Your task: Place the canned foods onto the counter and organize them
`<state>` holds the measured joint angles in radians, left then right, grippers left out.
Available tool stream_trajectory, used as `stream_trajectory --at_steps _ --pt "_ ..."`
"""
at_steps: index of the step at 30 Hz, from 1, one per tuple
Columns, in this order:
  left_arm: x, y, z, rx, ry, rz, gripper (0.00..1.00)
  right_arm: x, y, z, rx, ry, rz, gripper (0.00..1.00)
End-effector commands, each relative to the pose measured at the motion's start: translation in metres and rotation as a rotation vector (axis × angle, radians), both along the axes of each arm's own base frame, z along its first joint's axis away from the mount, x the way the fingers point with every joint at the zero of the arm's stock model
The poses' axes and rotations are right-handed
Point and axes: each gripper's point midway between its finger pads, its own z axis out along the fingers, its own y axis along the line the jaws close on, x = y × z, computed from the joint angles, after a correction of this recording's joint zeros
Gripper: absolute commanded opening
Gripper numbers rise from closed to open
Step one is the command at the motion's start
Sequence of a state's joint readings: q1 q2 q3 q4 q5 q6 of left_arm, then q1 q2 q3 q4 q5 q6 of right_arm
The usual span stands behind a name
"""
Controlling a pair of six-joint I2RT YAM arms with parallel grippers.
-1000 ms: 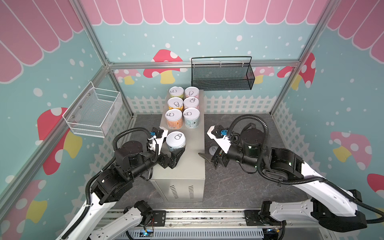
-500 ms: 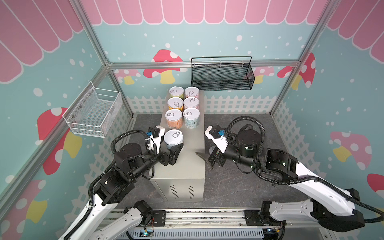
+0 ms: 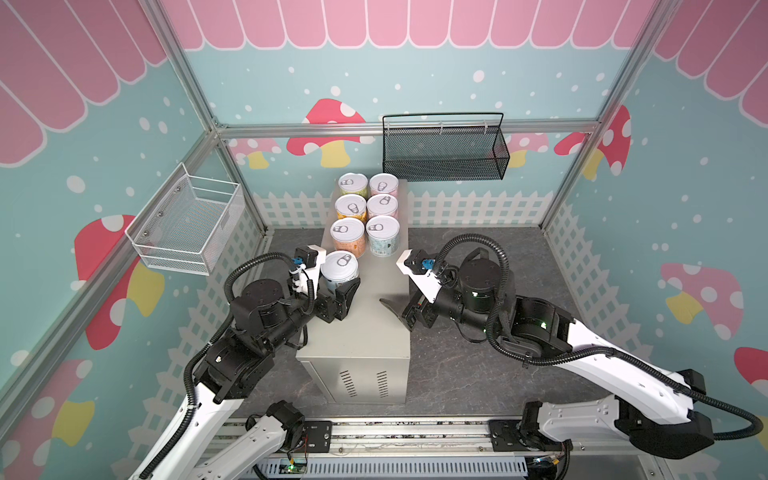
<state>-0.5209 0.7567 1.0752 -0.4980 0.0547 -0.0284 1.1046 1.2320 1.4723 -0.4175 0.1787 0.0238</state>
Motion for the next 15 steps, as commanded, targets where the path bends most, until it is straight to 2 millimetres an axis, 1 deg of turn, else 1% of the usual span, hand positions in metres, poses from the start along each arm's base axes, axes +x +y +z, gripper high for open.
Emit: stream_trajectory --at_steps 1,5,10,15 --pt "0.0 -0.009 0.0 0.006 -0.023 -0.058 0.86 0.021 -0.007 0.0 0.016 -0.014 -0.098 0.99" --pt "0.002 -0.011 -0.004 0.01 -0.019 -0.065 0.86 0.028 -0.011 -0.002 0.03 -0.012 -0.133 0.99" --pt "0.006 -0.013 -0.006 0.02 -0.017 -0.067 0.83 0.028 -0.015 0.0 0.058 -0.02 -0.138 0.99" --pt "0.009 -0.013 -0.006 0.018 -0.013 -0.063 0.82 0.027 -0.017 -0.004 0.062 -0.02 -0.137 0.99"
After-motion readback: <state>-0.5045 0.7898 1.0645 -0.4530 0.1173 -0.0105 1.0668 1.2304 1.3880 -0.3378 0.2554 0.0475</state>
